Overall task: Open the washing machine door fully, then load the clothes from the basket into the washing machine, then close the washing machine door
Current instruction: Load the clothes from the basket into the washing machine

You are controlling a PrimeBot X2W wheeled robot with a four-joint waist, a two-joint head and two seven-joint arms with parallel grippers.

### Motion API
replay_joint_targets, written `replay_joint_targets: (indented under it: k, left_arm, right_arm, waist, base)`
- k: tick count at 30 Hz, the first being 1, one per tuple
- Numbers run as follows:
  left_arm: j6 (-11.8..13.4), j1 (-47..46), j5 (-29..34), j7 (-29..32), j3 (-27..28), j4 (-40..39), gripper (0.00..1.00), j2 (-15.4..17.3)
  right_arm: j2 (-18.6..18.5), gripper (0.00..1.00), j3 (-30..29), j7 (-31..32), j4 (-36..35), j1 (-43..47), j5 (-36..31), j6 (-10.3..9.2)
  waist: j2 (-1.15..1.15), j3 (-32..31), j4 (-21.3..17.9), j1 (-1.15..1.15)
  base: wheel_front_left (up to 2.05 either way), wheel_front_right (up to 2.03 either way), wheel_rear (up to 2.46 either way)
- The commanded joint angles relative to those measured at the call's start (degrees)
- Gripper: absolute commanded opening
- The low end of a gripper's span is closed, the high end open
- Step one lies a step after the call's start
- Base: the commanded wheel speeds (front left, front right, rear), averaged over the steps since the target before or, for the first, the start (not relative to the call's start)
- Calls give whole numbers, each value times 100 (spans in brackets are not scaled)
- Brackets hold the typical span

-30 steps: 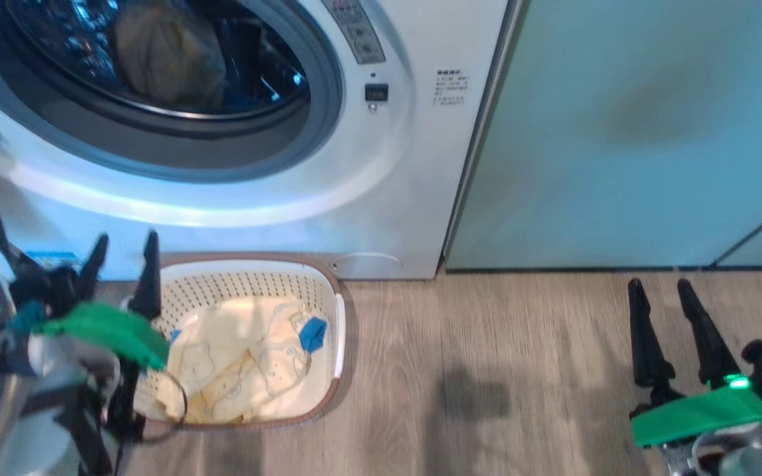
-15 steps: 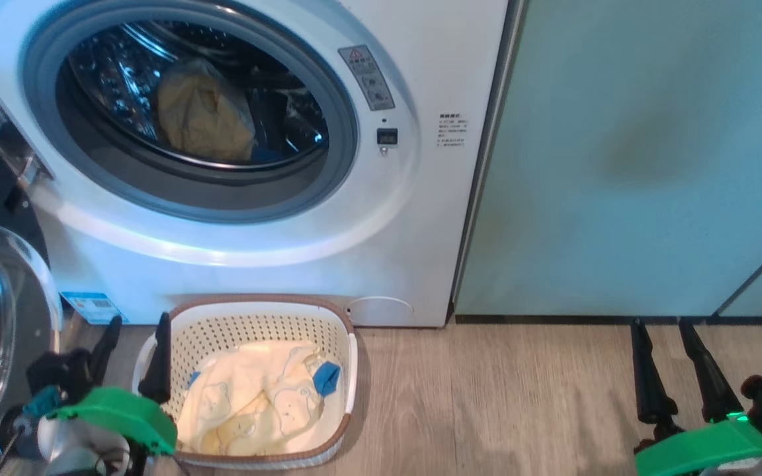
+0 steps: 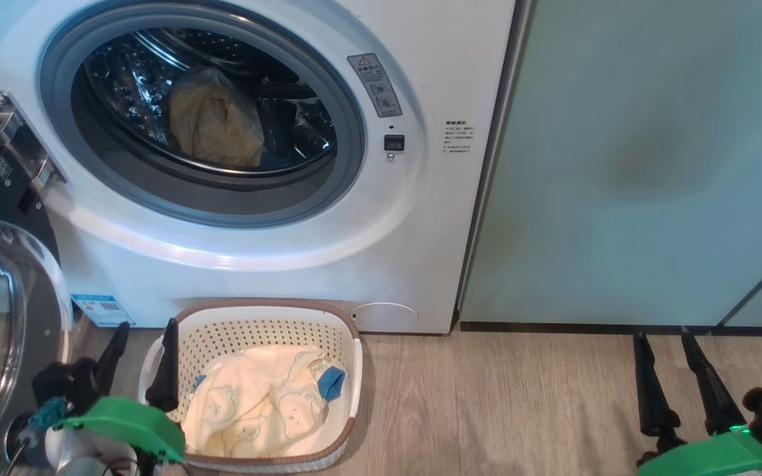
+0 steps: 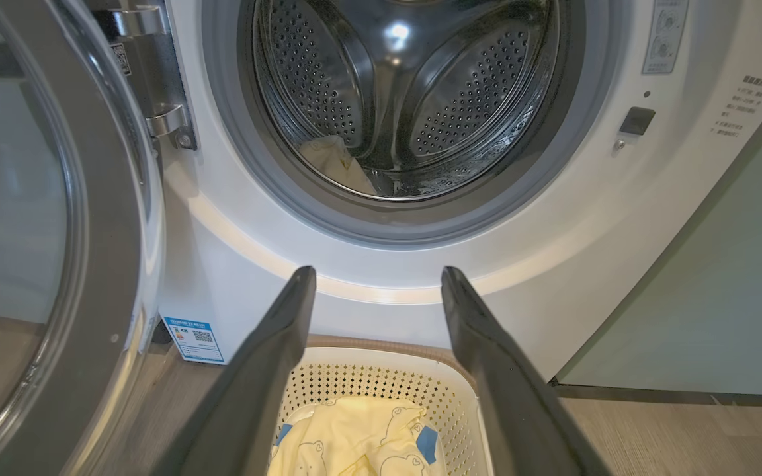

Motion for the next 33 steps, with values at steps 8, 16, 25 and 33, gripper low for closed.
replay_joint_targets:
  k: [8,16,25,33]
  left_arm:
    - [-5,-50,83,-36,256,-258,100,45]
    - [-6,-33,109,-36,254,-309,100,35]
    - [-6,-20,125,-36,211,-300,100,9]
    - [-6,9,129,-36,189,-227,100,-16]
  right_arm:
    - [-98,100,90,-39,-206,-168,-52,-15]
    - [-72,100,95,-39,-201,-137,-40,-15]
    - [-57,100,101,-39,-191,-134,-30,-15]
    - [-60,100,119,-39,-188,-142,-28,-15]
  waist:
    - [0,-10,22,1]
    - [0,-5,15,1]
    - [0,9,14,1]
    - [0,29,8,1]
  base:
    - [0,0,0]
    - [0,0,0]
    - [0,0,0]
    - [0,0,0]
